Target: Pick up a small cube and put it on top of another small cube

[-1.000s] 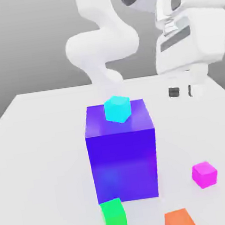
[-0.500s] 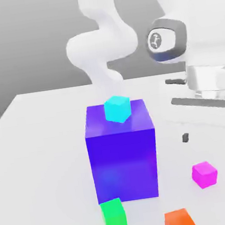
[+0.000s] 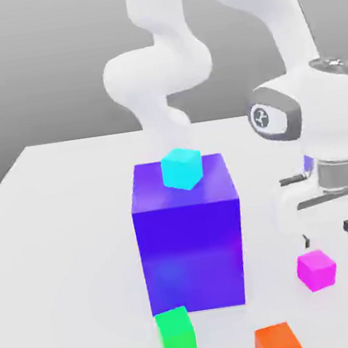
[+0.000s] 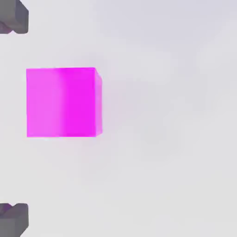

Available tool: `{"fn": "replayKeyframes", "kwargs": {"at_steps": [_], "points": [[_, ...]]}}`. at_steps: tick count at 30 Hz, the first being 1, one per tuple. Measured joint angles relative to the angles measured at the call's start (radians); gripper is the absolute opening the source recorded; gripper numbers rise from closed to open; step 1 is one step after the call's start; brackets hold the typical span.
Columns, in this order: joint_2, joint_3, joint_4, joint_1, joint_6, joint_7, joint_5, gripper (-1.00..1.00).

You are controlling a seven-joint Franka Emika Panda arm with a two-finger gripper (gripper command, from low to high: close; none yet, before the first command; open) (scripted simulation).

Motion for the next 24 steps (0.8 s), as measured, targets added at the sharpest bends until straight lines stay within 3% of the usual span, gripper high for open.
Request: {"fn": "replayKeyframes", "kwargs": {"at_steps": [7, 8, 15, 24], "points": [[0.164, -0.050, 0.029, 0.035, 0.129, 0.033, -0.050, 0.00], [0.182, -0.059, 0.032, 0.043, 0.143, 0.038, -0.057, -1.00], [0.183, -0.061, 0.032, 0.045, 0.143, 0.035, -0.054, -1.00], [-0.013, -0.011, -0.006, 0.010, -0.013, -0.015, 0.013, -1.00]]}}
